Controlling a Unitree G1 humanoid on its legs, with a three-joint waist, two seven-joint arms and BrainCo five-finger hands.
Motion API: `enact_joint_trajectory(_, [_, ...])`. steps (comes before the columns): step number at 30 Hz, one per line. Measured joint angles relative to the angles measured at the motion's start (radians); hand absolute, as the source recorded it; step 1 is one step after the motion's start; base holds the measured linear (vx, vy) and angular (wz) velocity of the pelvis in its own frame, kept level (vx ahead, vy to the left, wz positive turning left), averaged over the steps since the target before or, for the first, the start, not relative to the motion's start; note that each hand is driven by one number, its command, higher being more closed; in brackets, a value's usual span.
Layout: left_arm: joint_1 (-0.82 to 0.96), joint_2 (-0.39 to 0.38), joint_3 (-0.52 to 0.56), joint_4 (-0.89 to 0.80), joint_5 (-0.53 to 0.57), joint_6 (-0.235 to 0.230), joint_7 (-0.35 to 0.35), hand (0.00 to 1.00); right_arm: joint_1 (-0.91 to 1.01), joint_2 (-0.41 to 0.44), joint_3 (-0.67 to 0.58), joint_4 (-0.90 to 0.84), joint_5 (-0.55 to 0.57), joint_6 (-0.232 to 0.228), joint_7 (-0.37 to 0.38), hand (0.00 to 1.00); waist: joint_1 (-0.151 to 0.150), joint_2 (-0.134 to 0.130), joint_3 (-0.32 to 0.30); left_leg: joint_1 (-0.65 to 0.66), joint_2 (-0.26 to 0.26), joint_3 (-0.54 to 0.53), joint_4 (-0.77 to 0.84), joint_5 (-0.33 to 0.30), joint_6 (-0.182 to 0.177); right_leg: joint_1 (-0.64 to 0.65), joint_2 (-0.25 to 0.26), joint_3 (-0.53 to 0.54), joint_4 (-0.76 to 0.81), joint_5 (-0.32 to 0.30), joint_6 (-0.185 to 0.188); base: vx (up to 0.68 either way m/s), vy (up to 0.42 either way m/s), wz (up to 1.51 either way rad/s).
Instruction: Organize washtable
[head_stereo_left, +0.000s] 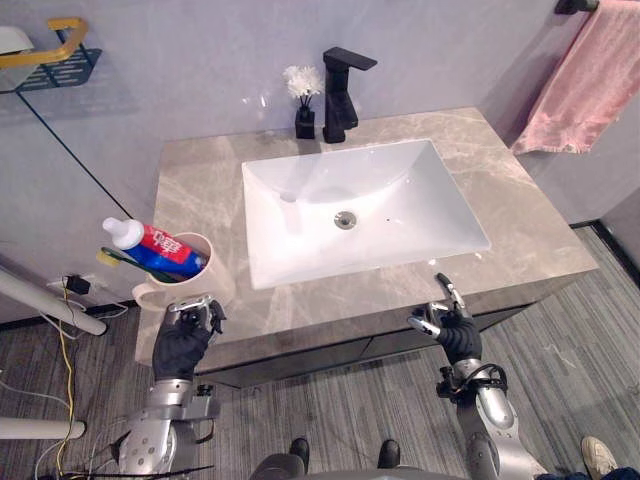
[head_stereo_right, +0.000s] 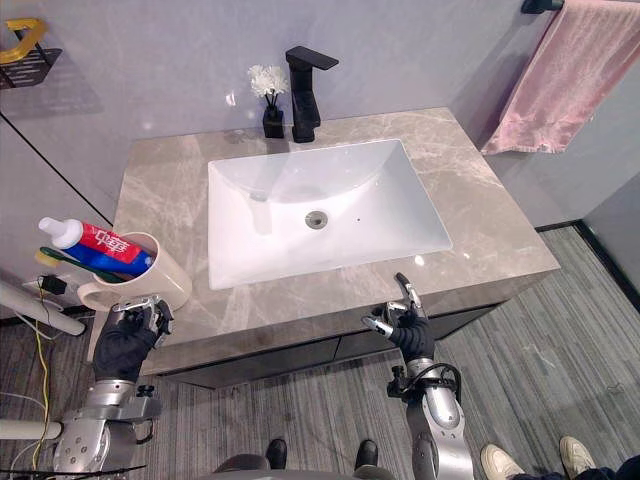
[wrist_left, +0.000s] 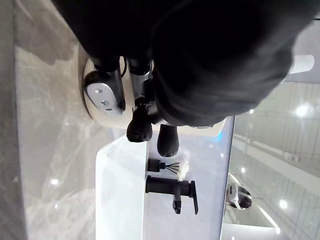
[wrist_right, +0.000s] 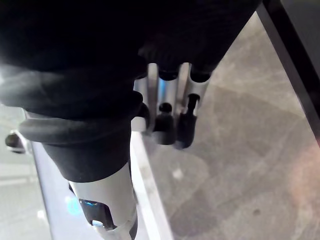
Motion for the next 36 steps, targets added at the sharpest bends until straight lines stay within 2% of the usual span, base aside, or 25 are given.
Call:
enact_joint_trajectory(5, [-0.016,0.0,0.004,0.0,0.035,0.004,0.011,1.0,0.007,0.0,-0.002,-0.026,-0.004,0.02,0.001,0.0,0.0,0.001,0.002,0.0,0.001,0.004,0.003,-0.003,0.001,-0.001,0.001,0.003,0.0,0.0,0.0,0.0,0.0,-0.01])
enact_joint_trajectory(10, [-0.051,0.0,0.053,0.0,0.078,0.006,0.016,1.0,0.008,0.0,-0.002,-0.034,-0.004,0.029,0.004,0.0,0.0,0.002,0.006,0.0,0.002,0.014,0.005,-0.007,0.002,-0.004,0.002,0.011,0.0,0.0,0.0,0.0,0.0,-0.04])
enact_joint_trajectory(29, [-0.097,0.0,0.072,0.015,0.109,0.024,0.016,1.0,0.017,0.0,-0.021,-0.067,-0.004,0.032,0.023,0.0,0.002,-0.001,0.029,-0.008,0.016,0.043,0.024,-0.03,0.003,-0.019,0.007,0.034,0.002,0.005,-0.001,0.0,-0.001,-0.03])
enact_joint_trajectory(36, [-0.14,0.013,0.072,0.042,0.17,0.034,0.016,1.0,0.011,0.0,-0.022,-0.076,-0.004,0.035,0.032,0.0,0.003,0.006,0.043,-0.013,0.017,0.067,0.029,-0.033,0.008,-0.034,0.008,0.055,0.001,0.025,-0.003,-0.05,0.001,-0.1])
